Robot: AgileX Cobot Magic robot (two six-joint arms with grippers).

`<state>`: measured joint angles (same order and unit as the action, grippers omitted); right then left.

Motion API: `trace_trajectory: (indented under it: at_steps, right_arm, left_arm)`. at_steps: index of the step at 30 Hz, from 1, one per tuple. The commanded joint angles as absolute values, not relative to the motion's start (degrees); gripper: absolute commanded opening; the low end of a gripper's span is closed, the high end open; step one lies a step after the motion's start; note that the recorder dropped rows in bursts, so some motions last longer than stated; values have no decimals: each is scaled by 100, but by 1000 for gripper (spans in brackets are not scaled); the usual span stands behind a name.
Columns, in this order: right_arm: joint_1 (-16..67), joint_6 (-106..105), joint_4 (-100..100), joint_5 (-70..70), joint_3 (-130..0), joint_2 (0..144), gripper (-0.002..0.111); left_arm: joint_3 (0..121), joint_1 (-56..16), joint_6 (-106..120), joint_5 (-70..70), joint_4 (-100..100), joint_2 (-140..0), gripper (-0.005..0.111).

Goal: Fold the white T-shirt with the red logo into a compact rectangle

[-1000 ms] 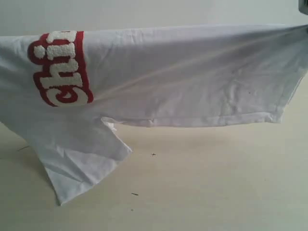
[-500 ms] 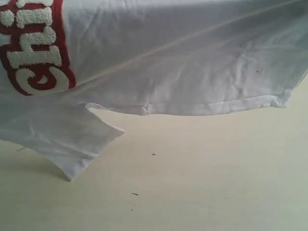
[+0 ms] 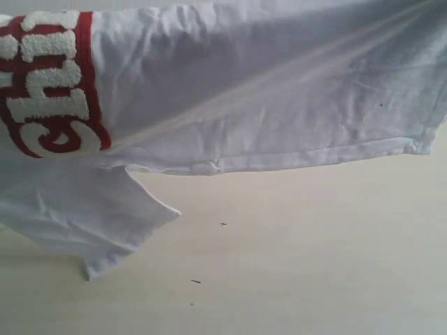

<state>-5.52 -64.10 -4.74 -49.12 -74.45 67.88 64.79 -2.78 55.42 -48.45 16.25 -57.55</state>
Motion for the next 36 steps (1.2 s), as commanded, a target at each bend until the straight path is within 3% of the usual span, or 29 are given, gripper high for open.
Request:
trace_trajectory:
  at_steps: [1,20,27,33,36]
  right_arm:
    - [-599,-6441,-549,-4811,-7490,7018,0]
    - [-589,-6135,-1176,-4878,-7261,6503,0]
    - [187,-6285,-110,-5370,-6645,6263,0]
    - [237,-5514,708,-4778,-6612,7096,0]
    - [134,-5422,877,-4083,-6639,8088,0]
  left_arm:
    - [6470,-278,5887,-4849,1612,-6004,0]
    - [6428,-289,6317,-5549,643,-5324,0]
    - [6058,-289,6866,-6254,212,-5024,0]
    - [6045,-340,7049,-5641,510,-6074,0]
    - [6045,-325,7049,-4375,619,-7077,0]
